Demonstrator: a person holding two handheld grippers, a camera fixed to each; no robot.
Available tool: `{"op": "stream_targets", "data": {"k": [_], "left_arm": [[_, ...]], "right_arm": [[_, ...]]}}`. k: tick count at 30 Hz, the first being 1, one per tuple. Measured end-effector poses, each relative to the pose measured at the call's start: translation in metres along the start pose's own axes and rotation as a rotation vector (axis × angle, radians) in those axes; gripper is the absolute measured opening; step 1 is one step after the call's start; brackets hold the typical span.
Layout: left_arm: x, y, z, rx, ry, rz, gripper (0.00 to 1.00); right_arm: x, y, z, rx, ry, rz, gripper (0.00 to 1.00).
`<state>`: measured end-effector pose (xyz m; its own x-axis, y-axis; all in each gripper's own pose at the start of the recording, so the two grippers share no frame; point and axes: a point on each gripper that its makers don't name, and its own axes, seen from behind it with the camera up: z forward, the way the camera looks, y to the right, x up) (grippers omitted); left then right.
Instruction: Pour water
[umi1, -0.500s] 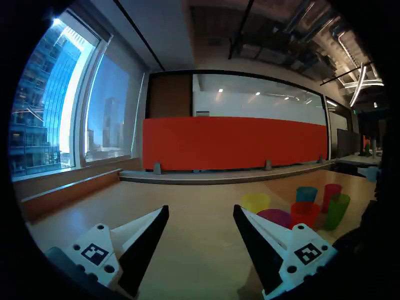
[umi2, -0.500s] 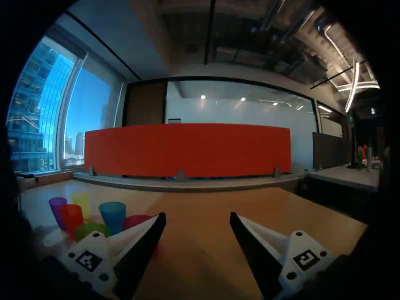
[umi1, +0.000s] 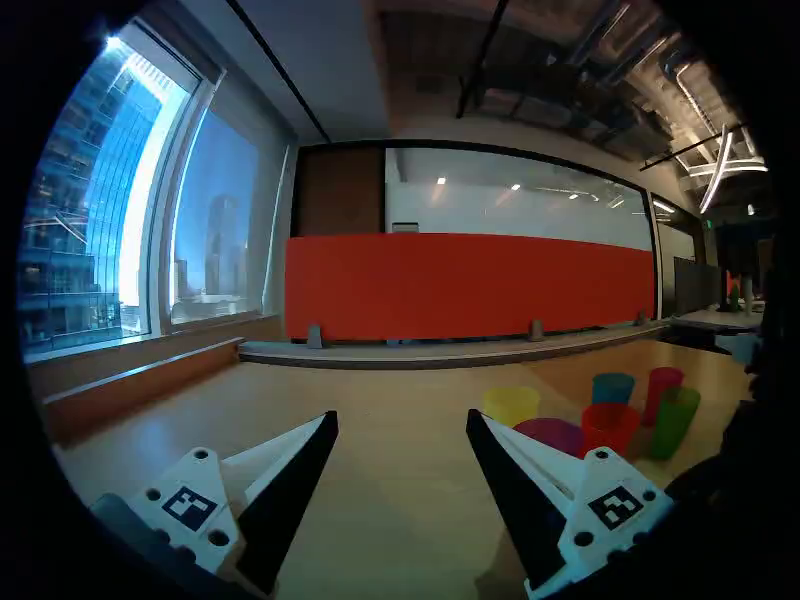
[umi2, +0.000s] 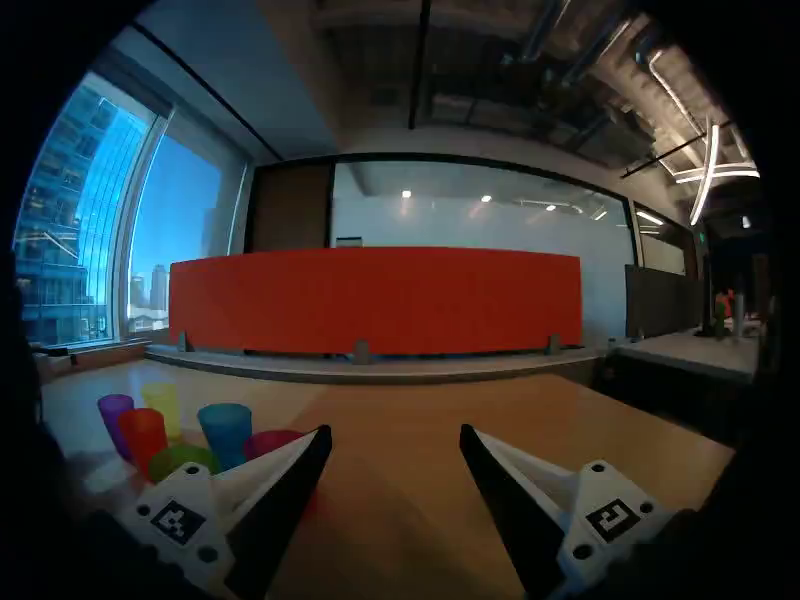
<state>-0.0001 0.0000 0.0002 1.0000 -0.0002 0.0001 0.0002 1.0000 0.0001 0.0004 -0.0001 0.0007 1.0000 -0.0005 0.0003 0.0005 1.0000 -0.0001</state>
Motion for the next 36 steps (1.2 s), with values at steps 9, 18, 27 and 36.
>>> {"op": "stream_targets", "data": {"k": [9,18,27,36], "left_arm": [[0.000,0.000,0.000,-0.001,-0.001,0.001,0.95],[0.001,0.001,-0.001,0.000,0.001,0.000,0.96],[0.005,0.002,-0.004,0.000,-0.014,-0.002,0.96],[0.040,0.009,-0.001,-0.042,-0.004,-0.009,0.95]], "right_arm": [[0.000,0.000,0.000,0.000,0.000,-0.001,0.99],[-0.001,0.000,-0.001,0.001,0.001,-0.002,0.99],[-0.002,-0.002,-0.002,0.000,-0.013,-0.037,0.99],[0.029,-0.007,-0.007,0.007,-0.017,-0.074,0.99]]}}
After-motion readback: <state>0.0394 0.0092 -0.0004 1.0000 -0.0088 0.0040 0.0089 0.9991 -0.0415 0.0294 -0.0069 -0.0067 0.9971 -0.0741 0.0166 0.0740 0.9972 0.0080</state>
